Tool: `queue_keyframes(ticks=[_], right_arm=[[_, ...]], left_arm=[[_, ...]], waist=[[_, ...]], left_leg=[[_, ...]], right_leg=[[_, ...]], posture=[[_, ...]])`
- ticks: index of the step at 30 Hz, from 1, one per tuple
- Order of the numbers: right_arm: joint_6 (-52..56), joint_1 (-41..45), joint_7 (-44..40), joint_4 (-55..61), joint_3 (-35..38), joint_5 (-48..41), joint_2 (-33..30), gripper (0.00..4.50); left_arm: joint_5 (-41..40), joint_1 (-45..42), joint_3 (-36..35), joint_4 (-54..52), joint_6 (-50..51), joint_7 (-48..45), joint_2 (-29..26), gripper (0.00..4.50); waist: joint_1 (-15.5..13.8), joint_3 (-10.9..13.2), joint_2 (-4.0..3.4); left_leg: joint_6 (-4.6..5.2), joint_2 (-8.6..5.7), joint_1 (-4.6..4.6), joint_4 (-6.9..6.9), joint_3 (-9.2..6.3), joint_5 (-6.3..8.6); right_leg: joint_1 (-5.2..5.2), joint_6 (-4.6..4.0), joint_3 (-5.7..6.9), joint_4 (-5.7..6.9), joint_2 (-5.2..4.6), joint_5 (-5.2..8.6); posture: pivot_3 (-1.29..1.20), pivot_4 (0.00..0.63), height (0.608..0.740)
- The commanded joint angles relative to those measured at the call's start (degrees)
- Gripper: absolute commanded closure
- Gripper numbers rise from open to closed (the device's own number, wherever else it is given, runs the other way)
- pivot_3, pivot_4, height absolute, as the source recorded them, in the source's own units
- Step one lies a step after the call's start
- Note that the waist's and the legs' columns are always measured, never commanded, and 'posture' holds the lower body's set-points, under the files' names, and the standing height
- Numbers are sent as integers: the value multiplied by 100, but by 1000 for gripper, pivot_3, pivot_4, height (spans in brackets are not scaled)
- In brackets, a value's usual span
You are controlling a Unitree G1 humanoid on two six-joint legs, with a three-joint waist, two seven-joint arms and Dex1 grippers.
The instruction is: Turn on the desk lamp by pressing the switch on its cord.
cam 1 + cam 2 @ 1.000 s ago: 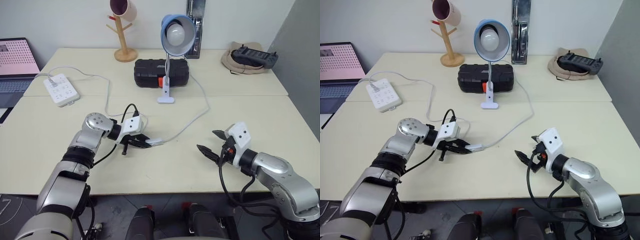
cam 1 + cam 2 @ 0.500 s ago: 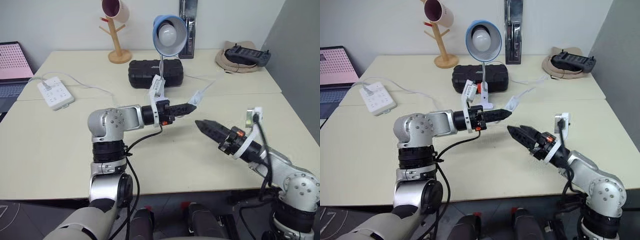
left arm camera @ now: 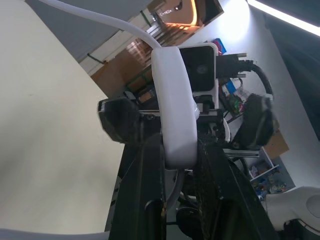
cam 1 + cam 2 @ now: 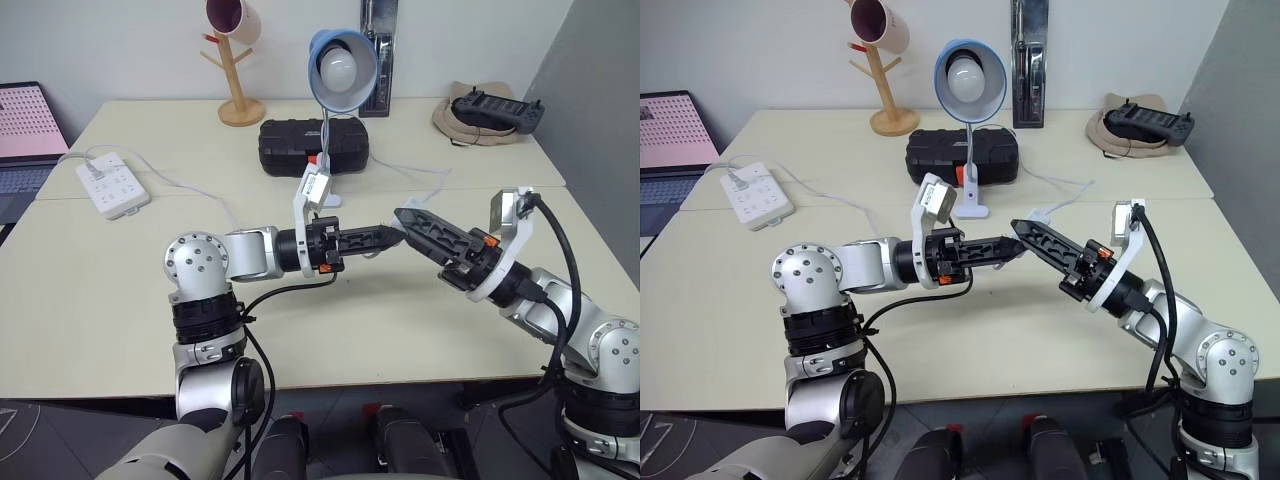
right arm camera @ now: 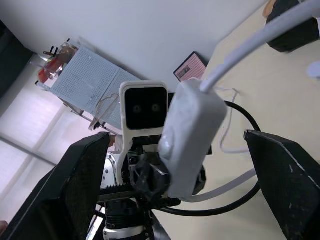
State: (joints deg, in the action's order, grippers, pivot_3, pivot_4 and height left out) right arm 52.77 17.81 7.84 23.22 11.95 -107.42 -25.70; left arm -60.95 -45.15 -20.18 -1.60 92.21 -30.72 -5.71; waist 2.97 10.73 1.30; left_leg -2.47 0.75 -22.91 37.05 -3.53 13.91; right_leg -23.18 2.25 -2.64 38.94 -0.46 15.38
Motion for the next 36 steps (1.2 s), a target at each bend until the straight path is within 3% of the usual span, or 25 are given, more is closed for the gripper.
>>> queue_keyframes(ticks=[1,12,18,19,29,30,32,36], right_arm=[[-172,129,-106,121,-81,-347,-212,0],[-411,-34,-263,112,-142,-480,-527,2185],[-462,-190,-382,184,-119,-545,-707,3617],[-473,-223,-406,197,-116,-551,-735,3682],[-468,-293,-590,274,-211,-521,-1057,3702],[-468,-275,-607,262,-226,-512,-1084,3006],[-467,-237,-661,241,-254,-481,-1133,2785],[-417,-186,-770,176,-267,-230,-1284,1826]], left_arm=[[-511,-32,30,34,29,338,-15,4099],[-1489,-115,-5,232,29,1262,-1,4099],[-1784,-243,5,457,-2,1602,-15,4099],[-1832,-245,25,480,-22,1640,-30,4099],[-2167,-171,266,552,-191,1830,-172,4099],[-2188,-154,290,546,-201,1832,-190,4099],[-2243,-125,337,543,-226,1835,-234,4099],[-2306,-59,464,525,-273,1783,-333,4099]], waist=[[-8,0,0],[-42,0,0],[-69,1,1],[-73,1,1],[-109,1,1],[-111,1,2],[-110,1,1],[-114,1,2]], left_leg=[[0,0,0,0,0,0],[0,0,-1,0,-1,0],[0,0,-1,0,0,0],[0,0,-1,-1,0,0],[0,0,-2,-1,1,0],[0,-1,-2,-1,1,0],[0,-1,-2,-1,2,0],[0,0,-2,-2,1,0]], right_leg=[[0,0,0,0,0,0],[-1,0,0,-1,0,0],[-1,0,0,-2,1,0],[-1,0,0,-3,1,0],[-1,1,-1,-6,1,0],[-1,1,-2,-6,1,0],[-1,1,-2,-7,1,1],[-2,1,-2,-7,2,1]], posture=[[0,150,740],[0,150,740],[0,150,740],[0,150,740],[0,150,740],[0,150,740],[0,150,740],[0,150,740]])
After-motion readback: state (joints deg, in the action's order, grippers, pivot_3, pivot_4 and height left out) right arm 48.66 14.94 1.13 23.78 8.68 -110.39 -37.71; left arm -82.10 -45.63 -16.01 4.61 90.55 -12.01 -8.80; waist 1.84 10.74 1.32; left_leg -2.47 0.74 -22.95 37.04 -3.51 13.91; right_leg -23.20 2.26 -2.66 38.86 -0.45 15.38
